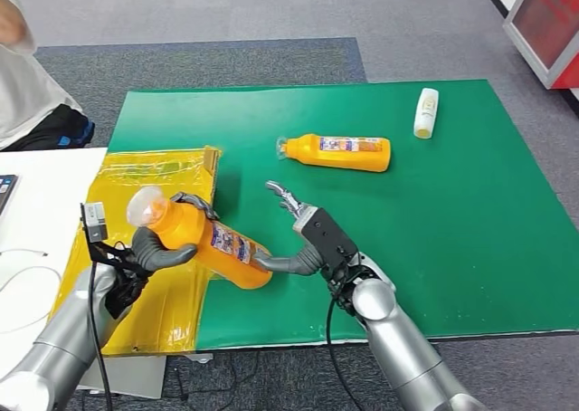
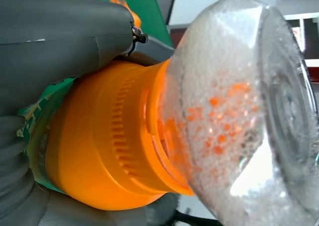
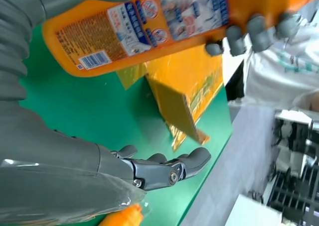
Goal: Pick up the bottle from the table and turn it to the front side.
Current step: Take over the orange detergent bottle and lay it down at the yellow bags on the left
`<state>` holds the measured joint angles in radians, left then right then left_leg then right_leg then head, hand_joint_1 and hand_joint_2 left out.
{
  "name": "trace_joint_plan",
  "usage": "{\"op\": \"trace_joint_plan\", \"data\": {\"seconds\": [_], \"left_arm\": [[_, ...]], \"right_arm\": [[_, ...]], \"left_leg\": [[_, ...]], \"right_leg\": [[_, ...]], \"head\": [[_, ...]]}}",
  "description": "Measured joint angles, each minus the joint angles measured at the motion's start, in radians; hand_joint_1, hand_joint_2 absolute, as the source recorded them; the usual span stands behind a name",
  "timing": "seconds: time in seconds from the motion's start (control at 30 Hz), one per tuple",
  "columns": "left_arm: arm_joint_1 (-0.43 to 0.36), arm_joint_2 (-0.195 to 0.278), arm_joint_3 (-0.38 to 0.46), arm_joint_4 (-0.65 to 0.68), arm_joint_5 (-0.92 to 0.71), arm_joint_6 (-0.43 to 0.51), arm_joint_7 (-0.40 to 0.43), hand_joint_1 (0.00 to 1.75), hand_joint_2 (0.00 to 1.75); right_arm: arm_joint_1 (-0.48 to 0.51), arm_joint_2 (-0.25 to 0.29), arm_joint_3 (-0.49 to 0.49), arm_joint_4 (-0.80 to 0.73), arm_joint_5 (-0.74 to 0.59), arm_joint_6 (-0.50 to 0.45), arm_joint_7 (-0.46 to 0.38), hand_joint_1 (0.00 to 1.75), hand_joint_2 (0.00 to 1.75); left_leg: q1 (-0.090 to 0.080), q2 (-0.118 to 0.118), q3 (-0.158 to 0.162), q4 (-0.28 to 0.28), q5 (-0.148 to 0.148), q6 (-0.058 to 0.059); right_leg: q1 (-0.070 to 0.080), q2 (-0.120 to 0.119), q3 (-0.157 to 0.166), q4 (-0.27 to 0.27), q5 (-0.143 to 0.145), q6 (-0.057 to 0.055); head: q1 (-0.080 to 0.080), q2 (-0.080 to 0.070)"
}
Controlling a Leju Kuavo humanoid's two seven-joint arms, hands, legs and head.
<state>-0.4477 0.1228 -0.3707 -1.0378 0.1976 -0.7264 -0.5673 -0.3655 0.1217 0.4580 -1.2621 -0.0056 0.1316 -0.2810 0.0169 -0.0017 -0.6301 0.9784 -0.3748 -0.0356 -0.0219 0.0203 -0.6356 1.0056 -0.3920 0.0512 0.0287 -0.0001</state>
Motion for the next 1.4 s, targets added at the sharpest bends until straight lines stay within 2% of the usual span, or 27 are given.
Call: {"op": "trace_joint_plan", "data": {"seconds": [0.1, 0.17, 0.27, 0.37, 0.6, 0.7, 0.8, 0.9, 1.03, 1.13, 1.23, 1.4], "left_arm": [[0.003, 0.022, -0.003, -0.023, -0.102, 0.076, 0.025, 1.75, 1.75], [-0.001, 0.038, -0.009, -0.039, -0.196, 0.16, 0.076, 1.75, 1.75], [-0.035, 0.056, -0.031, -0.06, -0.343, 0.295, 0.19, 1.75, 1.75], [-0.106, 0.062, -0.08, -0.07, -0.489, 0.392, 0.321, 1.75, 1.75], [-0.262, 0.036, -0.264, -0.028, -0.793, 0.453, 0.576, 1.75, 1.75], [-0.319, 0.008, -0.34, 0.026, -0.884, 0.391, 0.646, 1.75, 1.75], [-0.381, -0.017, -0.414, 0.086, -0.907, 0.275, 0.645, 1.75, 1.75], [-0.46, -0.027, -0.486, 0.163, -0.851, 0.114, 0.57, 1.75, 1.75], [-0.571, -0.018, -0.576, 0.266, -0.717, -0.083, 0.452, 1.75, 1.75], [-0.622, 0.001, -0.631, 0.314, -0.602, -0.187, 0.423, 1.75, 1.75], [-0.648, 0.025, -0.672, 0.346, -0.494, -0.246, 0.423, 1.75, 1.75], [-0.67, 0.061, -0.737, 0.379, -0.391, -0.239, 0.444, 1.75, 1.75]], "right_arm": [[0.004, -0.001, -0.016, -0.002, -0.006, -0.005, 0.0, 0.0, 1.75], [0.011, -0.003, -0.031, -0.003, -0.007, -0.016, 0.003, 0.0, 1.75], [0.031, -0.007, -0.057, -0.013, 0.0, -0.033, 0.015, 0.0, 1.75], [0.049, -0.009, -0.081, -0.025, 0.02, -0.039, 0.028, 0.0, 1.75], [0.057, -0.01, -0.107, -0.03, 0.069, -0.041, 0.051, 0.0, 1.75], [0.051, -0.008, -0.109, -0.029, 0.08, -0.042, 0.066, 0.0, 1.75], [0.037, -0.002, -0.109, -0.026, 0.083, -0.04, 0.075, 0.0, 1.75], [0.016, 0.002, -0.107, -0.007, 0.082, -0.036, 0.063, 0.0, 1.75], [-0.013, 0.006, -0.091, 0.038, 0.066, -0.034, 0.038, 0.0, 1.75], [-0.033, 0.007, -0.067, 0.065, 0.04, -0.035, 0.034, 0.0, 1.75], [-0.052, 0.007, -0.041, 0.083, 0.016, -0.04, 0.033, 0.0, 1.75], [-0.07, 0.007, -0.006, 0.099, -0.013, -0.057, 0.035, 0.0, 1.75]], "left_leg": [[0.0, 0.0, 0.0, 0.0, 0.0, 0.0], [0.0, 0.0, 0.0, 0.0, 0.0, 0.0], [0.0, -0.001, 0.0, 0.0, 0.0, 0.0], [0.0, -0.001, 0.001, 0.0, 0.001, 0.0], [0.0, 0.0, 0.001, 0.0, 0.003, -0.002], [0.0, 0.0, 0.0, 0.0, 0.005, -0.001], [0.0, -0.002, -0.003, 0.0, 0.007, 0.001], [0.0, -0.002, -0.004, 0.0, 0.007, 0.001], [0.0, -0.002, -0.004, 0.0, 0.007, 0.001], [0.0, -0.002, -0.004, 0.0, 0.007, 0.0], [0.0, -0.002, -0.004, 0.0, 0.007, 0.0], [0.0, -0.002, -0.004, 0.0, 0.007, 0.0]], "right_leg": [[0.0, 0.0, 0.0, 0.0, 0.0, 0.0], [0.0, 0.0, 0.0, 0.0, 0.0, 0.0], [0.0, -0.001, 0.001, 0.0, 0.0, 0.0], [0.0, -0.001, 0.002, 0.0, 0.001, 0.0], [0.0, 0.0, 0.0, 0.0, 0.005, -0.001], [0.0, 0.0, -0.001, 0.0, 0.006, 0.0], [0.0, -0.002, -0.002, 0.0, 0.007, 0.0], [0.0, -0.002, -0.002, 0.0, 0.007, 0.0], [0.0, -0.001, -0.002, 0.0, 0.007, 0.0], [0.0, -0.001, -0.003, 0.0, 0.007, 0.0], [0.0, -0.001, -0.003, 0.001, 0.007, 0.0], [0.0, -0.002, -0.003, 0.0, 0.007, 0.0]], "head": [[0.0, 0.0], [0.0, 0.0], [0.0, 0.0], [0.0, 0.0], [0.0, 0.0], [0.0, 0.0], [0.0, 0.0], [0.0, 0.0], [0.0, 0.0], [0.0, 0.0], [0.0, 0.0], [0.0, 0.0]]}}
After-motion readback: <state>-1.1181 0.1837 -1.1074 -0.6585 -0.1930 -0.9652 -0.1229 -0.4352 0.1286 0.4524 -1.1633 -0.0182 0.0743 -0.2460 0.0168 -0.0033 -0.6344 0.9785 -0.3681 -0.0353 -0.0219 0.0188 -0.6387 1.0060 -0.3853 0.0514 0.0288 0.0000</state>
